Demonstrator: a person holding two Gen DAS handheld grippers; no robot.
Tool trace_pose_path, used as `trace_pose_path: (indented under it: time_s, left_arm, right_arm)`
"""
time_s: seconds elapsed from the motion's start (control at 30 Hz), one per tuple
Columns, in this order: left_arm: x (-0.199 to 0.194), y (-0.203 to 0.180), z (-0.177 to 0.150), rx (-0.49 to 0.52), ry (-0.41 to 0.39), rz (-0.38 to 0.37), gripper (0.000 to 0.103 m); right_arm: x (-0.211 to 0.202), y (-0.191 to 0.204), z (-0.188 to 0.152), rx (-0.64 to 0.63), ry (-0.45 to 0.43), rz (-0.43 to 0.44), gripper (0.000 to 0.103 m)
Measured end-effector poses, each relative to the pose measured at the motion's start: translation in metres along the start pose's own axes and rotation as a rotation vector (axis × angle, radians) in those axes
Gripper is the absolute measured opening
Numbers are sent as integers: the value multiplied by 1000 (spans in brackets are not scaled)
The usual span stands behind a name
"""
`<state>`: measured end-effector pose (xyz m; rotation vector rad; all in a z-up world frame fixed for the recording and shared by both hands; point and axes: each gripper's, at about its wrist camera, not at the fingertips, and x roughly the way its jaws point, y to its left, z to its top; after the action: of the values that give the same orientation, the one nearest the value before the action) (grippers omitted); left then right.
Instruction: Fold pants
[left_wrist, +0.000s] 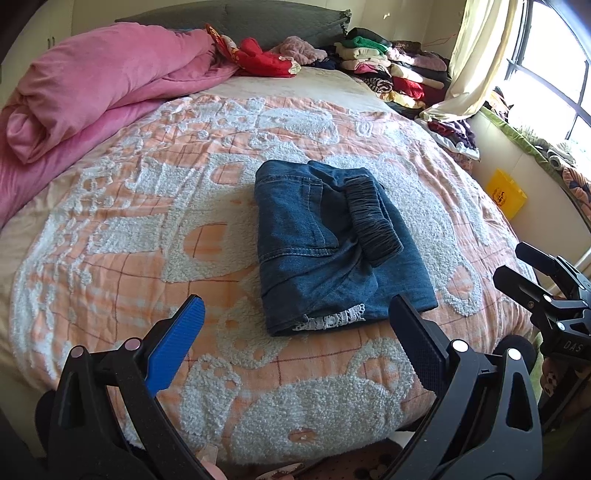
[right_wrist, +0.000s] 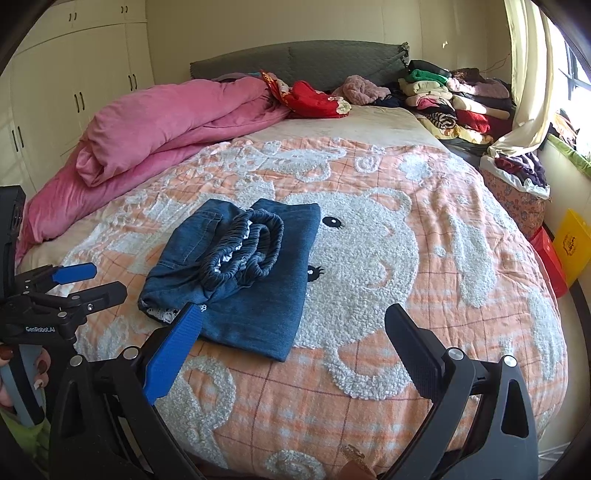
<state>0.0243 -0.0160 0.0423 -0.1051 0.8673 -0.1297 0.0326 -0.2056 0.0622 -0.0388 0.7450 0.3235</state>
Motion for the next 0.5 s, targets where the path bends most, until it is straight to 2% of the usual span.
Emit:
trace_pose_path:
  time_s: [0.5]
  left_arm:
    - [0, -1, -2, 1, 4, 8, 93]
  right_arm:
    - [0, 0, -2, 2, 6, -11, 99]
